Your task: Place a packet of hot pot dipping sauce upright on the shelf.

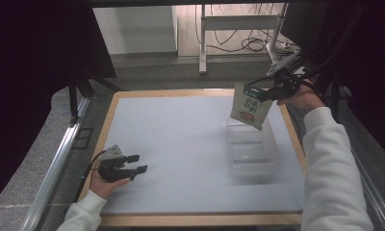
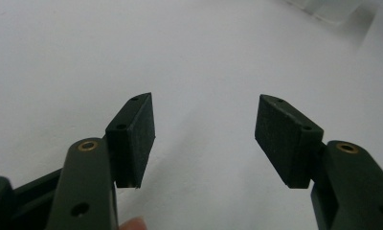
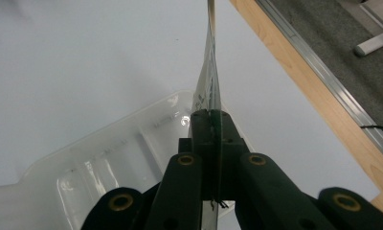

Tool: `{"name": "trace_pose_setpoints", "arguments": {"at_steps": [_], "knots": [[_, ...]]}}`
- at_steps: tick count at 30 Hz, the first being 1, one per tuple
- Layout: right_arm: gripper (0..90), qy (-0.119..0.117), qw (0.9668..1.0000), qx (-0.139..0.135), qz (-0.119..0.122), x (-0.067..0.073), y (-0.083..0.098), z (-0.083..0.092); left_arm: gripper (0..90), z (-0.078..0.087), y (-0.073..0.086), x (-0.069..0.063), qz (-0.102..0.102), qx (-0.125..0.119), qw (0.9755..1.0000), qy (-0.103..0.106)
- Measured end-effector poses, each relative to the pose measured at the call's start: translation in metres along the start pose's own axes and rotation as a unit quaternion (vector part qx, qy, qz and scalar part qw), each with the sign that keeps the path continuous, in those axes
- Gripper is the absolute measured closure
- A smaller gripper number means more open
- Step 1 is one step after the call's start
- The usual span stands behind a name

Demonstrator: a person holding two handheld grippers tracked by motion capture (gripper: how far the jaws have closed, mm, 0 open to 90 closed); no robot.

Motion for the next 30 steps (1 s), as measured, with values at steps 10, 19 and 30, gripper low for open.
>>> {"name": "trace_pose_setpoints", "arguments": {"at_steps": [10, 19, 30], "knots": [[88.7, 0.002, 0.9999, 0.01, -0.003, -0.004, 0.009, -0.018, 38.8, 0.0, 0.0, 0.0, -0.001, 0.0, 1.0, 0.001], [72.8, 0.024, 0.9985, -0.032, -0.036, -0.01, 0.011, -0.02, 38.7, -0.001, 0.0, 0.0, -0.001, 0.001, 1.0, 0.001], [44.2, 0.093, 0.9884, -0.102, -0.063, 0.003, 0.005, -0.012, 38.8, -0.002, -0.002, 0.0, -0.004, -0.001, 1.0, 0.004]]}}
Point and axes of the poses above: each handheld gripper's, and its own axes: z roughly backward along the jaws, y roughly out of its underside, x roughly to its left, the point moved 2 cm from there along -z, roughly forward along the jaws, and after that the axes turned 10 degrees about -z, right-handed, at the moved point
